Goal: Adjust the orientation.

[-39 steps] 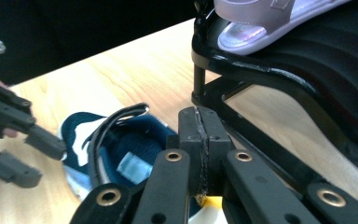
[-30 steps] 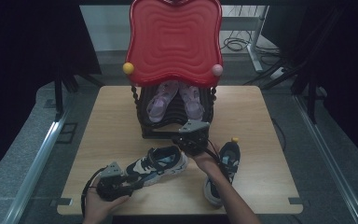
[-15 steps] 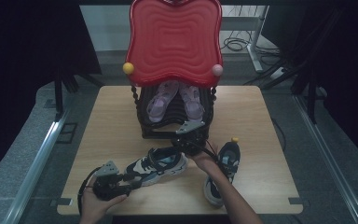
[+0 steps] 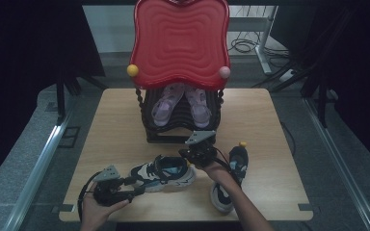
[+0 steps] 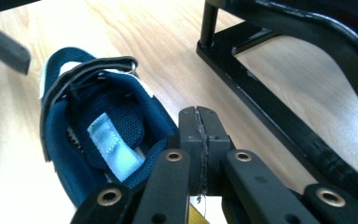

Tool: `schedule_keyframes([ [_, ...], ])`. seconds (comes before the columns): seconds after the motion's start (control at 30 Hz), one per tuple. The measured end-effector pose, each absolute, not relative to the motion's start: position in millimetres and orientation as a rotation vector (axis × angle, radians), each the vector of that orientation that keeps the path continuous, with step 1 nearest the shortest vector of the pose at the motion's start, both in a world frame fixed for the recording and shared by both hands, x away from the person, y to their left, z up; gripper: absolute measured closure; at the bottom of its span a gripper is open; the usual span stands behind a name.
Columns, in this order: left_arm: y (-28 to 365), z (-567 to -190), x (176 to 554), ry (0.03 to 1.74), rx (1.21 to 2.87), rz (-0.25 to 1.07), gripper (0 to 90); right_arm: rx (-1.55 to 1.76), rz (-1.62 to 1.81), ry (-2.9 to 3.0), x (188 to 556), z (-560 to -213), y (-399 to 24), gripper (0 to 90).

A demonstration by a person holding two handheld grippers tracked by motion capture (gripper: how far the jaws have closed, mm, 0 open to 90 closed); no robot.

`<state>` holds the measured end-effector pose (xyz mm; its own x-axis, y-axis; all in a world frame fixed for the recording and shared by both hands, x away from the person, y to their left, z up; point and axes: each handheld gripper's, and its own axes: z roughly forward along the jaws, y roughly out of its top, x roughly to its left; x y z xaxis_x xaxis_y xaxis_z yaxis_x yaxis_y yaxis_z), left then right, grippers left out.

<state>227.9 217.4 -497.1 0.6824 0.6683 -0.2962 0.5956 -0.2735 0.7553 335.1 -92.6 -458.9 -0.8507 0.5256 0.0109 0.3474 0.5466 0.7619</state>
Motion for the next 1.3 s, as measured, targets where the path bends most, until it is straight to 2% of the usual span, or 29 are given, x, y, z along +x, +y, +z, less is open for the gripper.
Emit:
schedule_keyframes([
  [0.37, 225.2, -492.4, 226.3, 0.993, 1.917, 0.155, 43.0, 0.698, 1.215, 2.579, 305.3, -459.7, -101.6, 89.9],
  [0.97, 226.9, -492.3, 226.9, 1.007, 1.911, 0.15, 43.1, 0.604, 1.17, 2.612, 249.1, -470.6, -110.9, 89.8],
  [1.3, 229.9, -493.0, 228.0, 1.029, 1.905, 0.137, 43.1, 0.561, 1.185, 2.638, 235.9, -474.1, -104.8, 89.7],
])
